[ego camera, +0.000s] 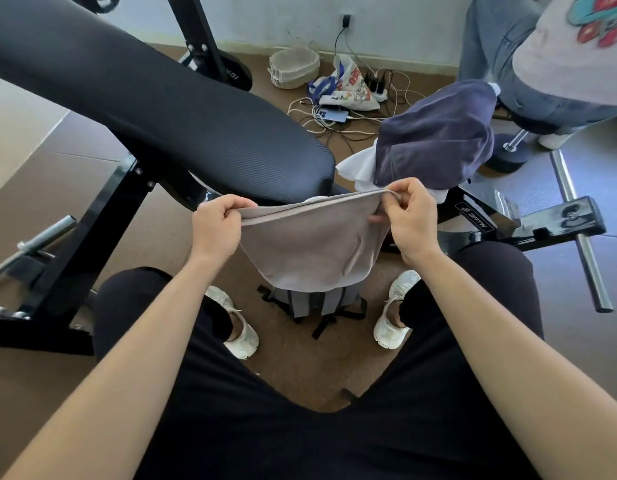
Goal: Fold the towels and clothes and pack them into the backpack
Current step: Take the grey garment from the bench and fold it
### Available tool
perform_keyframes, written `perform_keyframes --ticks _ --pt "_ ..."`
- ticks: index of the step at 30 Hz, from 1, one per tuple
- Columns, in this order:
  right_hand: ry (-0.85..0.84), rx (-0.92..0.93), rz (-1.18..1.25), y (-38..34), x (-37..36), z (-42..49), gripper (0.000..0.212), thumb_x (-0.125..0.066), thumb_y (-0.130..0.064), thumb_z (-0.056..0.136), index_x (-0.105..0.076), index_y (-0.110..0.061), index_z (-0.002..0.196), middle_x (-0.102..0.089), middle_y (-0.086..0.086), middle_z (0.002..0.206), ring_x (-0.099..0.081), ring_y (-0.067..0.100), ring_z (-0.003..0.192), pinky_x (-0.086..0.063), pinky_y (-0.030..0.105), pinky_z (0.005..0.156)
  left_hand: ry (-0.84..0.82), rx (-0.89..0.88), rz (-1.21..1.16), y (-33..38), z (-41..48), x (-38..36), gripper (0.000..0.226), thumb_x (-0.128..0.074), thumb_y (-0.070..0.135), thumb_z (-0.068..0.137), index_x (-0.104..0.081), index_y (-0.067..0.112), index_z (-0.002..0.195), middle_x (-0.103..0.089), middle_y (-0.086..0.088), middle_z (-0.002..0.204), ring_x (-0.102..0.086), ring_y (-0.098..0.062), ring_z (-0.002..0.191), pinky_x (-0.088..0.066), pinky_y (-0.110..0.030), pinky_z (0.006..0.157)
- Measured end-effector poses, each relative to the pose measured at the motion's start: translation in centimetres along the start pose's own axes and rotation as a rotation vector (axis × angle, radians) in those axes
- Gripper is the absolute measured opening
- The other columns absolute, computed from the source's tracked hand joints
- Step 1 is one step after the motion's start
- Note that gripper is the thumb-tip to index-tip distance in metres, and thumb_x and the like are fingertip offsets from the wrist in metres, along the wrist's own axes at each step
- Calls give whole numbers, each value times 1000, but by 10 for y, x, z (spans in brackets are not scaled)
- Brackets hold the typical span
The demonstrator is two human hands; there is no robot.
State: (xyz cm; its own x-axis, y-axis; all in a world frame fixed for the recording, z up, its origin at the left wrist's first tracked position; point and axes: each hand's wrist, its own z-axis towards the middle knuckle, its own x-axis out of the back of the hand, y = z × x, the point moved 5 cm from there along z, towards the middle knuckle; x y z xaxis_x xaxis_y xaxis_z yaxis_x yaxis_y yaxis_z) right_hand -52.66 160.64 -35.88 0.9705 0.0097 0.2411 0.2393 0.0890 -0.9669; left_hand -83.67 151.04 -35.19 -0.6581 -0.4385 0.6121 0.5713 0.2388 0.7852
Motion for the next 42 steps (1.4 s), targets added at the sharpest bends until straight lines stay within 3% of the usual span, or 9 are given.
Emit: perform_keyframes --ticks 5,9,13,17,20,28,31,36,42 --pt "69 97 -48 -39 -7 22 14 -66 -9 96 -61 -22 94 -70 4 90 -70 26 90 -59 43 88 -89 -89 259 28 24 18 25 -67 11 83 -83 22 99 -79 -1 94 -70 -17 93 -50 -26 84" --pt "51 166 -98 -50 -8 30 17 -68 -10 95 -60 -26 92 -70 -3 88 -69 21 89 -58 35 85 350 -234 196 49 30 55 26 -59 24 99 -80 16 113 -80 -7 108 -73 -24 103 -53 -32 90" --pt "-158 -62 -85 -26 -8 41 23 -62 -1 97 -60 -20 83 -68 7 83 -70 24 82 -63 54 80 -20 -188 399 31 34 38 25 -60 19 97 -81 17 110 -80 -12 101 -72 -36 101 -56 -41 88" --pt "-173 -1 -149 -25 -4 49 17 -66 -14 91 -65 -30 84 -74 8 88 -73 32 92 -61 56 83 220 -191 354 36 35 58 25 -57 15 100 -79 15 112 -79 -13 104 -71 -39 99 -53 -42 89" --pt "-147 50 -146 -32 -4 56 21 -65 -22 87 -66 -42 82 -76 4 91 -73 29 95 -60 56 87 249 -211 321 48 37 60 33 -53 7 94 -80 16 111 -79 -9 107 -72 -35 101 -54 -41 95" --pt "-73 119 -165 -60 -1 84 14 -65 -7 96 -64 -21 94 -72 3 90 -70 28 92 -59 50 90 156 -127 352 62 62 60 37 -53 8 92 -78 20 115 -77 -7 114 -67 -32 112 -49 -38 101" --pt "-46 161 -164 -77 -3 99 20 -64 -5 95 -62 -24 90 -68 -1 88 -64 15 84 -58 43 89 148 -51 253 66 82 61 38 -48 12 93 -76 27 113 -77 -4 111 -74 -27 97 -55 -30 96" --pt "-12 235 -97 -100 3 108 16 -63 -3 97 -61 -19 95 -67 0 92 -62 8 84 -55 23 83 273 -159 159 89 95 72 38 -47 10 92 -77 24 111 -77 0 111 -70 -25 103 -54 -40 98" --pt "-142 188 -60 -60 9 79 13 -66 0 95 -66 -12 99 -71 3 90 -65 9 83 -56 23 80 214 -190 172 57 52 56 32 -56 6 89 -79 22 104 -79 2 102 -72 -21 95 -56 -38 93"
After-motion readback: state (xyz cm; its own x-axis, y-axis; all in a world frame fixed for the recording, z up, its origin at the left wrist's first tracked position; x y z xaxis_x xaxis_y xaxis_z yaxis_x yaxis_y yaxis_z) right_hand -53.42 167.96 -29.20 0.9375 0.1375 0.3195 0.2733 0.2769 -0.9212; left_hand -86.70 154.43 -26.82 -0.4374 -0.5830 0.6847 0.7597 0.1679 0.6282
